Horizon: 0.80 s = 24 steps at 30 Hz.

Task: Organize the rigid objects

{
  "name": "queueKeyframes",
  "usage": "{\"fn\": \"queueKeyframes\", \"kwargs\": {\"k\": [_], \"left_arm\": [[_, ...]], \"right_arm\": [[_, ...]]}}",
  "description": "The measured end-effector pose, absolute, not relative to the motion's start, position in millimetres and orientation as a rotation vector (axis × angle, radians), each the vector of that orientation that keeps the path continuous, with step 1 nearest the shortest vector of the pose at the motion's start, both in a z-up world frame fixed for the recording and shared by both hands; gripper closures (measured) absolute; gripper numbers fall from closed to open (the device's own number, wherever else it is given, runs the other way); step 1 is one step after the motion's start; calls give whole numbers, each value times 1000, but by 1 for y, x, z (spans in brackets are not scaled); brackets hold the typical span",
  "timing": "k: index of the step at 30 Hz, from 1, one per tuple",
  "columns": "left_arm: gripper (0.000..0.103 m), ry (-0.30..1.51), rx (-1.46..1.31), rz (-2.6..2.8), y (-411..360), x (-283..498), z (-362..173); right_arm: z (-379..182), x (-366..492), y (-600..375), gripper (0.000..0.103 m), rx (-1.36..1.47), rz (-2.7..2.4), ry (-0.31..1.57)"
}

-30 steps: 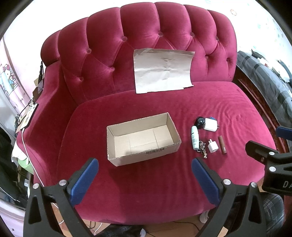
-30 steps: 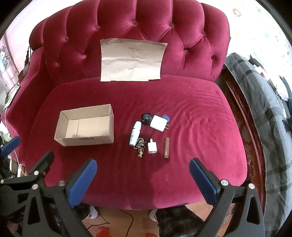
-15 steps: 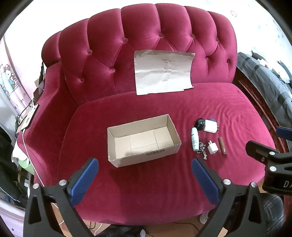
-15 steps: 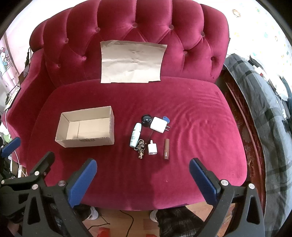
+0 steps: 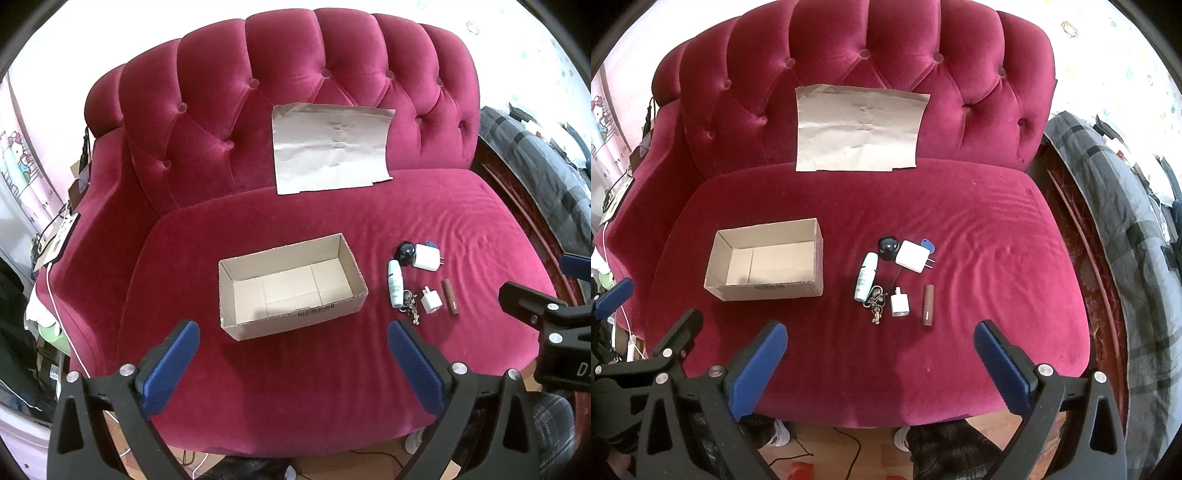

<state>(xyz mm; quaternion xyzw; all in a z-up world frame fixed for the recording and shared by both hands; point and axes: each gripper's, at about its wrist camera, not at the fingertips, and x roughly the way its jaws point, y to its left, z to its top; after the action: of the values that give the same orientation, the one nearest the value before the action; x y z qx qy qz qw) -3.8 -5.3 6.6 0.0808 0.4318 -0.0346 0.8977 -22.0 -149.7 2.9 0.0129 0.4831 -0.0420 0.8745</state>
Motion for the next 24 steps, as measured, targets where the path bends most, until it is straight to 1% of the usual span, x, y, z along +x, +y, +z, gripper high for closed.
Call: {"fn": "queueKeyframes", "kwargs": {"k": [24], "left_arm": [[0, 895, 166, -71, -2, 1, 7]], "right_arm": [[4, -15, -152, 0, 27, -88, 1005]]}}
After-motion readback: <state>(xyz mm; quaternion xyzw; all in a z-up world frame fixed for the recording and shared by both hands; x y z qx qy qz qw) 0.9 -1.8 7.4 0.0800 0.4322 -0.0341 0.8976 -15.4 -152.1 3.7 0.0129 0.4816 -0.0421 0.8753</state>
